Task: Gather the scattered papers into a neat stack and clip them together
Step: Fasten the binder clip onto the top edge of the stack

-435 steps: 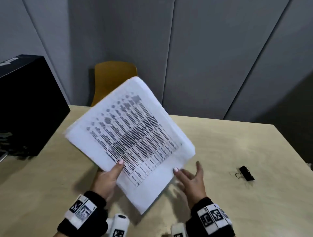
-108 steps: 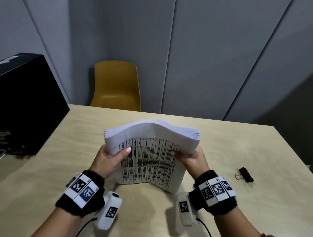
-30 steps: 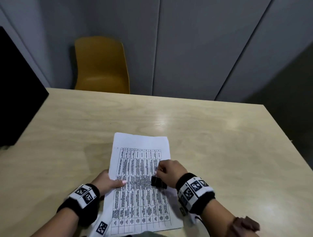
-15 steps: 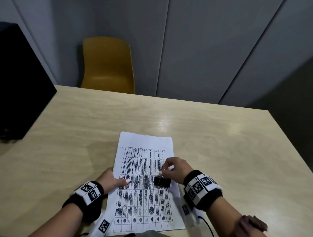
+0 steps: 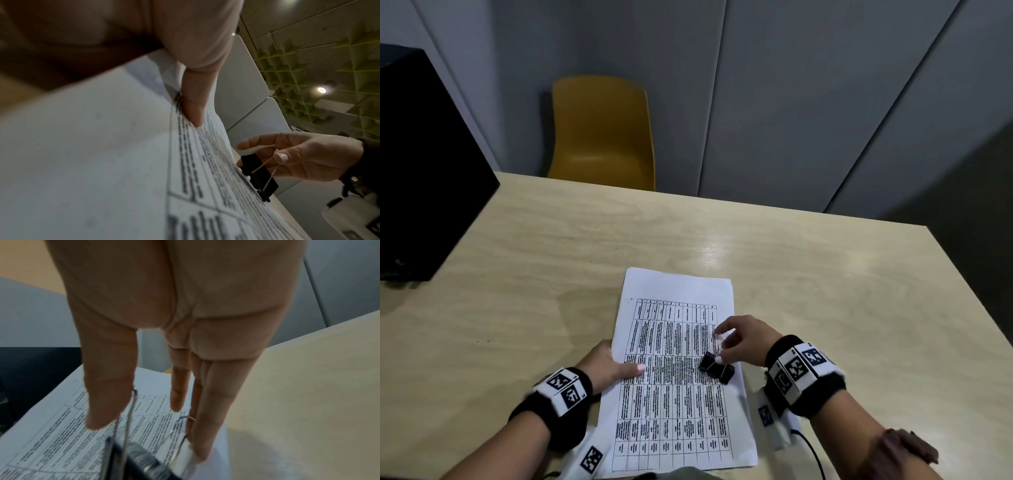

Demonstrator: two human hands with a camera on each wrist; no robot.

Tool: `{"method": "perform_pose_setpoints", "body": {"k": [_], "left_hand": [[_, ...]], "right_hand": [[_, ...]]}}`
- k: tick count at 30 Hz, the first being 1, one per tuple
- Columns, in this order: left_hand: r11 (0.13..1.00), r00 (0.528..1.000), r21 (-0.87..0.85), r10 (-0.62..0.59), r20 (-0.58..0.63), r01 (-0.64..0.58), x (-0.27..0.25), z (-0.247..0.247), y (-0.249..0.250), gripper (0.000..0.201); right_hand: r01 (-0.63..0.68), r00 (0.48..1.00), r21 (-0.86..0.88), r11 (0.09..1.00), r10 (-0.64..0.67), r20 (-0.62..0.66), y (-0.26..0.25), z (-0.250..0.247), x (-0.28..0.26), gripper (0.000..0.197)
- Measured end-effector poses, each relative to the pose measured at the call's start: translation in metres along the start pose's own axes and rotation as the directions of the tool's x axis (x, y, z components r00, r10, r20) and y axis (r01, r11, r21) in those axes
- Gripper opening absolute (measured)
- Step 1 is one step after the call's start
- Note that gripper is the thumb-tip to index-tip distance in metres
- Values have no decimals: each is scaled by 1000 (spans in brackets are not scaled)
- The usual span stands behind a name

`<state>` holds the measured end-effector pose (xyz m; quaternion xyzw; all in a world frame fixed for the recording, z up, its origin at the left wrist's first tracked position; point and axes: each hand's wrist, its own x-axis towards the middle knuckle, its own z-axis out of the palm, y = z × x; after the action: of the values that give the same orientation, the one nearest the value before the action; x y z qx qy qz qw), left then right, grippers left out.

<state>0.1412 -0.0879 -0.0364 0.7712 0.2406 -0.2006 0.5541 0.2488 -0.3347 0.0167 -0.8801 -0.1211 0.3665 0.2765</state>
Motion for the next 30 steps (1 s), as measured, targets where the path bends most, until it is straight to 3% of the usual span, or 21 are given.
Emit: {"method": "perform_pose_setpoints", "body": {"k": [3,4,6,9,12,16,21,24,27,30], "left_hand": [[1000,999,17,-14,-32,15,5,-2,-11,85],[999,999,29,-17,-39,18,9,-2,-17,93],[1000,998,27,1,-58,1,6,1,-17,80],[998,995,27,59,-78,-57,0,8,-11,36],[995,992,59,81,-101,-76,-2,11,-8,26],[994,992,91,63,-109,-53,-1,12,-13,34],[988,984,135,94,-150,-74,-5,16,-11,25],[984,983,159,107,-146,-83,-7,16,-10,31],[987,984,135,105,-143,-85,-10,15,-9,23],[991,988,91,104,-112,-94,-14,17,-6,19]], "right_hand": [[62,996,-20,998,-63,-61,-4,-6,-3,54],[99,988,-19,995,-101,-118,-7,-10,-5,56],[185,950,3,983,-178,-255,-16,-19,-10,56],[287,866,-45,957,-280,-415,-36,-41,-14,46],[328,803,-185,926,-377,-462,-59,-62,-16,36],[376,776,-377,846,-510,-370,-88,-76,-15,28],[404,807,-512,758,-559,-190,-114,-77,-8,26],[447,840,-445,776,-535,-90,-121,-74,-3,28],[455,880,-241,858,-475,-30,-116,-71,5,32],[416,907,-238,878,-418,48,-102,-62,7,61]]}}
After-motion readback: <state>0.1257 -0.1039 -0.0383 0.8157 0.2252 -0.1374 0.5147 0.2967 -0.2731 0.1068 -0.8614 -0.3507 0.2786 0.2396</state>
